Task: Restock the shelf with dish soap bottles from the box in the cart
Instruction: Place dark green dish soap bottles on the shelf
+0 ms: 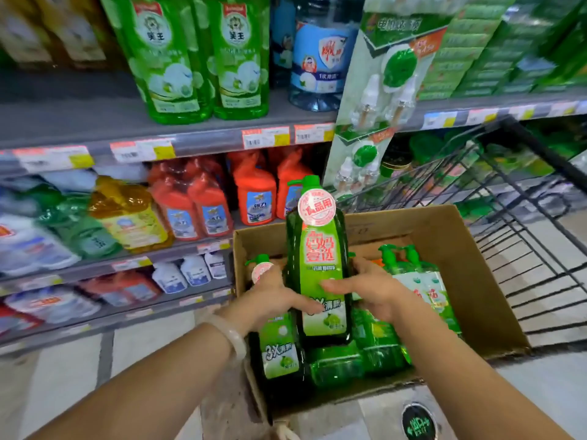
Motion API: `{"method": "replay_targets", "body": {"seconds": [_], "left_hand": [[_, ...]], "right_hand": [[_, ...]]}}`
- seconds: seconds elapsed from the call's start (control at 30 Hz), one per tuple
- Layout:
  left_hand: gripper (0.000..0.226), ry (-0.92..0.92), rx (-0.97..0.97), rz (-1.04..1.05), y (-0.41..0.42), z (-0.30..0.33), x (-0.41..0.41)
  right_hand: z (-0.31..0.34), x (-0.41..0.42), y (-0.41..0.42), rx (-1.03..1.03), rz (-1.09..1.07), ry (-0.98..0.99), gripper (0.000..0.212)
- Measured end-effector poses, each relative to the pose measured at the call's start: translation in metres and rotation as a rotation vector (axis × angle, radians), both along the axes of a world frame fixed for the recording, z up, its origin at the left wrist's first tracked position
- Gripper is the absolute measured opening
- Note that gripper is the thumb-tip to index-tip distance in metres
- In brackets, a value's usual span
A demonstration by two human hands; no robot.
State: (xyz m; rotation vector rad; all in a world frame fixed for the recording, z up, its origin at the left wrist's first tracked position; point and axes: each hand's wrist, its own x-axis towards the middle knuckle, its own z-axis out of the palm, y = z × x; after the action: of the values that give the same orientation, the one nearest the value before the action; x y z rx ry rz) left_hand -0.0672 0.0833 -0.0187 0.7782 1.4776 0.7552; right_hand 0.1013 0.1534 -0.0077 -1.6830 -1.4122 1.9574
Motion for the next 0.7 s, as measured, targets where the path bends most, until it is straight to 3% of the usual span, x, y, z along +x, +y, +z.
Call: {"method": "replay_targets", "body": {"seconds": [0.23, 0.4, 0.53, 0.7], "left_hand": [[0.067, 0.011, 0.211, 0.091, -0.07, 0.059, -0.095], [0.082, 0.126, 0.279, 0.243, -0.153, 0.084, -0.187], [0.073, 0.178, 0.31, 0.349, -0.22, 0.1, -0.261], [0.081, 0.299, 0.329, 0.497, -0.291, 0.117, -0.337]], "right_hand": [[0.062, -0.1, -0.059, 0.182, 0.097, 0.126, 0.06], [0.076, -0.204, -0.12, 0.245, 0.212, 0.238, 0.065], [0.083, -0.294, -0.17, 0.297, 0.322, 0.292, 0.072], [0.091, -0.392, -0.22, 0.348, 0.451, 0.38, 0.069]]}}
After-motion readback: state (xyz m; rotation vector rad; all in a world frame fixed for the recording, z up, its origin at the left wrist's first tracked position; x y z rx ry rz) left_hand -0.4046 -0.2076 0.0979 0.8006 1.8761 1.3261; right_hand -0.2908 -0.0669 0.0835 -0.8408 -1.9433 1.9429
